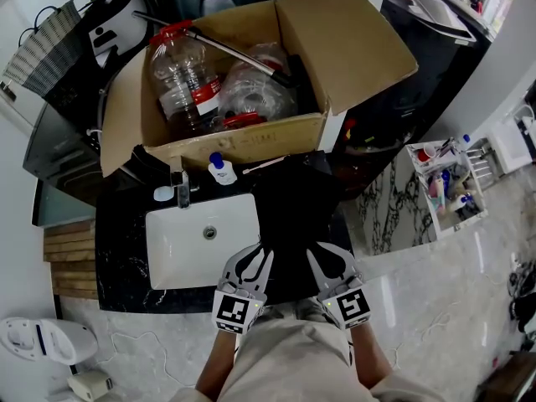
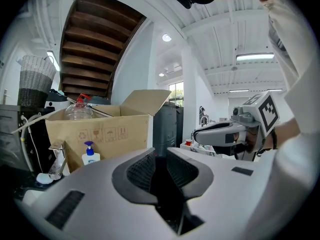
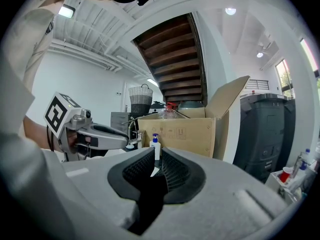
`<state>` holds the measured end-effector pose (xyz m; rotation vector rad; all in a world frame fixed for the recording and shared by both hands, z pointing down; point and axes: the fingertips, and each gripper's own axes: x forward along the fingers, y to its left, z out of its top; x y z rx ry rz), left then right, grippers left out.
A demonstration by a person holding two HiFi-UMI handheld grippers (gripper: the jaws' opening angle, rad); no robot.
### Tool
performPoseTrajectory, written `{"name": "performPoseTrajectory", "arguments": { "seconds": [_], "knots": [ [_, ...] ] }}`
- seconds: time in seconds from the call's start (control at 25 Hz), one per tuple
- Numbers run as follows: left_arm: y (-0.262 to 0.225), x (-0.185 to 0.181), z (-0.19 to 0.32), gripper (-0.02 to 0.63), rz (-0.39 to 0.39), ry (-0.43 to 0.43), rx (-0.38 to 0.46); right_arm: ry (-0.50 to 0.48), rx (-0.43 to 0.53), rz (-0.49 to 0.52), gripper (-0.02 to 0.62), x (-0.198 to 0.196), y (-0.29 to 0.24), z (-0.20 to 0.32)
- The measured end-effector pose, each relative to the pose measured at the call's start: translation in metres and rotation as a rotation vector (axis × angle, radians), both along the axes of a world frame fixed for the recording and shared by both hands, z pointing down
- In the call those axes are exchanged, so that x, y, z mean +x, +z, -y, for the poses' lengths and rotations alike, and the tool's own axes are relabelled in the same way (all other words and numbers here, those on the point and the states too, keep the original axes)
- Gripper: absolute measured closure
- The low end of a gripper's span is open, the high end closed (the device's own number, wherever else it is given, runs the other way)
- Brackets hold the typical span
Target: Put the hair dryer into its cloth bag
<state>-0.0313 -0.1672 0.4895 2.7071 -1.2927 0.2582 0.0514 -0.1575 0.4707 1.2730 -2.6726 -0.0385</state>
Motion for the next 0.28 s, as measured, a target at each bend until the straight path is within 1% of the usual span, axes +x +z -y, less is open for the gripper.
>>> {"name": "performPoseTrajectory", "arguments": {
  "seconds": [0.08, 0.28],
  "knots": [
    [-0.002, -0.0006, 0.0011, 0.537, 0.003, 0.005, 0.017, 0.002, 0.001, -0.001, 0.558, -0.0001, -0.0003, 0.0006],
    [0.0016, -0.0022, -0.0006, 0.537, 0.003, -0.009, -0.019, 0.008, 0.004, -0.004, 0.558, 0.0004, -0.0017, 0.0014]
  ]
}}
